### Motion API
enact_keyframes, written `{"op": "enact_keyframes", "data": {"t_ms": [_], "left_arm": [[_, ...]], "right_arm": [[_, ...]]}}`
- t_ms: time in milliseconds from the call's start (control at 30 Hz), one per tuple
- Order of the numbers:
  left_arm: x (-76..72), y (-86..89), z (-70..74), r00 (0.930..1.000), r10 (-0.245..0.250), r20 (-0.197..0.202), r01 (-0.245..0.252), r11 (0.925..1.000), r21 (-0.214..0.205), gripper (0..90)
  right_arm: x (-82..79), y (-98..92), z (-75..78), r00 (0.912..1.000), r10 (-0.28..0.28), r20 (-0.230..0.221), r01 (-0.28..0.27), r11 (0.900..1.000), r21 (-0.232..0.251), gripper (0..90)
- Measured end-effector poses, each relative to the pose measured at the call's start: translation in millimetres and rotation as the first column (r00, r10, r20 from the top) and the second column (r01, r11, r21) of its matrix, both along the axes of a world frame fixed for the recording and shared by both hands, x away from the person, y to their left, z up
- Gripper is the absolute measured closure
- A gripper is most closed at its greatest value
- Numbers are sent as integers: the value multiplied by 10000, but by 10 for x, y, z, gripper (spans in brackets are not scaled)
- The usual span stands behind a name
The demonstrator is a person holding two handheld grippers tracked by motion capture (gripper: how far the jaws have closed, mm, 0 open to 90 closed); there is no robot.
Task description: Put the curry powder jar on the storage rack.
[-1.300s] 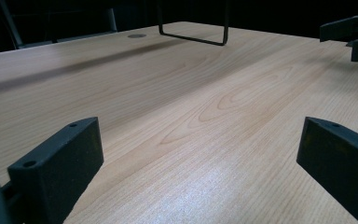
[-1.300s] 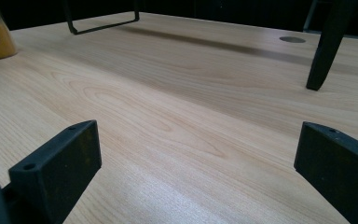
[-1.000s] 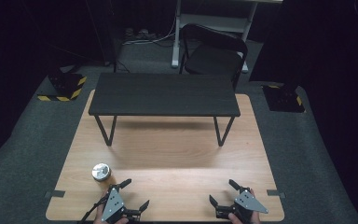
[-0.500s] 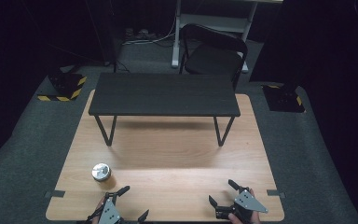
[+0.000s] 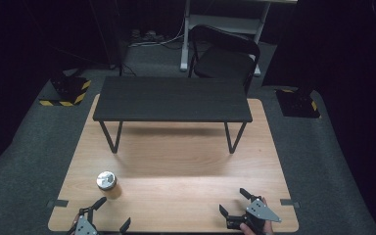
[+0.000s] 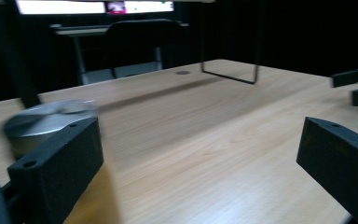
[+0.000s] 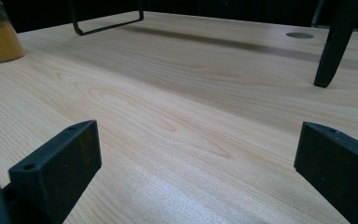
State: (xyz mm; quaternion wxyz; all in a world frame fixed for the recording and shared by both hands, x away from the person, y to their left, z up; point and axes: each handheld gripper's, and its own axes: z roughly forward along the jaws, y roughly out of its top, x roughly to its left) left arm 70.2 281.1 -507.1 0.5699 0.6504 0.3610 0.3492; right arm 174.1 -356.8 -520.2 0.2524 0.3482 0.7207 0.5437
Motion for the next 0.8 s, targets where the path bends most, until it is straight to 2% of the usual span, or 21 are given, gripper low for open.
{"op": "enact_keyframes", "data": {"t_ms": [233, 333, 400, 567, 600, 633, 800], "left_arm": [[39, 148, -60, 9951, 883, -452, -886, 9961, -29, 5], [81, 171, -73, 9937, 977, -540, -973, 9952, 107, 5], [130, 176, -80, 9914, 1135, -649, -1124, 9935, 204, 10], [318, 170, -110, 9856, 1407, -937, -1421, 9898, -84, 18], [318, 170, -110, 9856, 1407, -937, -1421, 9898, -84, 29], [379, 139, -108, 9843, 1478, -963, -1480, 9890, 48, 32], [505, 74, -119, 9792, 1635, -1201, -1634, 9865, 110, 61]], "right_arm": [[2, -5, -6, 10000, -15, -5, 15, 10000, 65, 1], [-4, -9, -13, 10000, -25, 19, 24, 9999, 107, 1], [-5, -9, -14, 10000, -27, 25, 27, 9999, 108, 1], [-18, -7, -23, 9999, -102, 46, 101, 9998, 177, 1], [-18, -7, -23, 9999, -102, 46, 101, 9998, 177, 1], [-20, -4, -23, 9999, -123, 46, 122, 9998, 174, 1], [-23, -5, -27, 9999, -131, 52, 130, 9997, 214, 1]]}}
